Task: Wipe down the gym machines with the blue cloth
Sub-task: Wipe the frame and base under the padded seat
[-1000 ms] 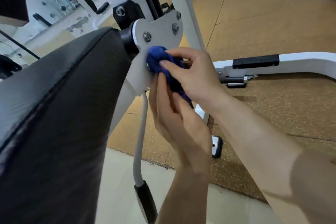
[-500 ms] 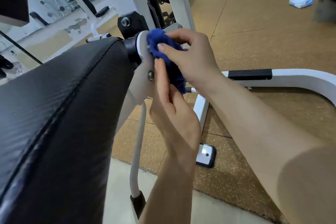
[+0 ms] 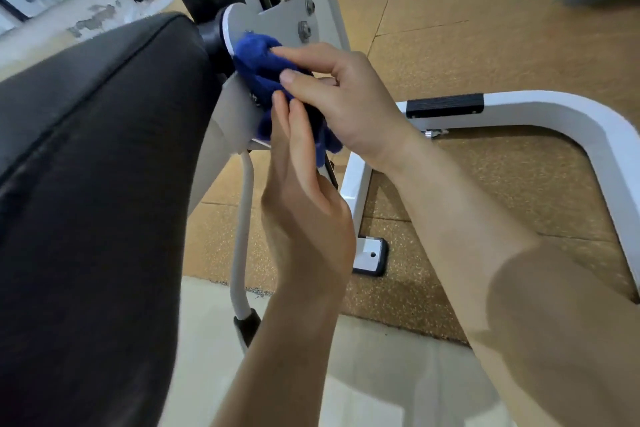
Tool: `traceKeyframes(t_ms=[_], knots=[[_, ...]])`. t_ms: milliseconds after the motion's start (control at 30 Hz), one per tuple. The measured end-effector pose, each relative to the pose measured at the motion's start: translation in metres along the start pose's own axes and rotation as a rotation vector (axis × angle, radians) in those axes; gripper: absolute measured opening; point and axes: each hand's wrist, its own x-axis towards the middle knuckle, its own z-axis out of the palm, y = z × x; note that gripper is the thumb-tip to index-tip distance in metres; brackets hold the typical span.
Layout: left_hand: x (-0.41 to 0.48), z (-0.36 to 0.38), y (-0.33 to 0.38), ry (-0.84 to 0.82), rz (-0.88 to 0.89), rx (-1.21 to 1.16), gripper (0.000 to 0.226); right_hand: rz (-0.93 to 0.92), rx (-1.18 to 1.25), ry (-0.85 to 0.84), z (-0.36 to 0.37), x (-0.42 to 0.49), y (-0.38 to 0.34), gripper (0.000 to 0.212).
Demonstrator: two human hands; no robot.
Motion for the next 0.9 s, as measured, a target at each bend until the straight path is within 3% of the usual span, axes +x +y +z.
traceKeyframes(t_ms=[200, 300, 433, 633, 767, 900], knots=[[-0.012, -0.010, 0.005, -0.090, 0.020, 0.065, 0.066, 0.128, 0.076, -0.008, 0.001, -0.028, -0.006, 0.036], [-0.022, -0.020, 0.009, -0.143, 0.016, 0.094, 0.059, 0.147, 0.123, -0.041, 0.005, -0.043, -0.011, 0.036], [-0.046, -0.046, 0.014, -0.224, 0.032, 0.180, 0.062, 0.072, 0.049, 0.014, 0.023, -0.069, -0.013, 0.039], [-0.052, -0.073, 0.012, -0.212, 0.048, 0.190, 0.060, -0.103, 0.022, 0.180, 0.044, -0.082, -0.014, 0.033], [-0.049, -0.093, -0.016, -0.212, 0.111, 0.310, 0.056, -0.080, 0.023, 0.191, 0.050, -0.074, -0.007, 0.037], [-0.049, -0.105, -0.039, -0.222, 0.177, 0.306, 0.050, -0.107, 0.013, 0.178, 0.061, -0.075, -0.002, 0.023]])
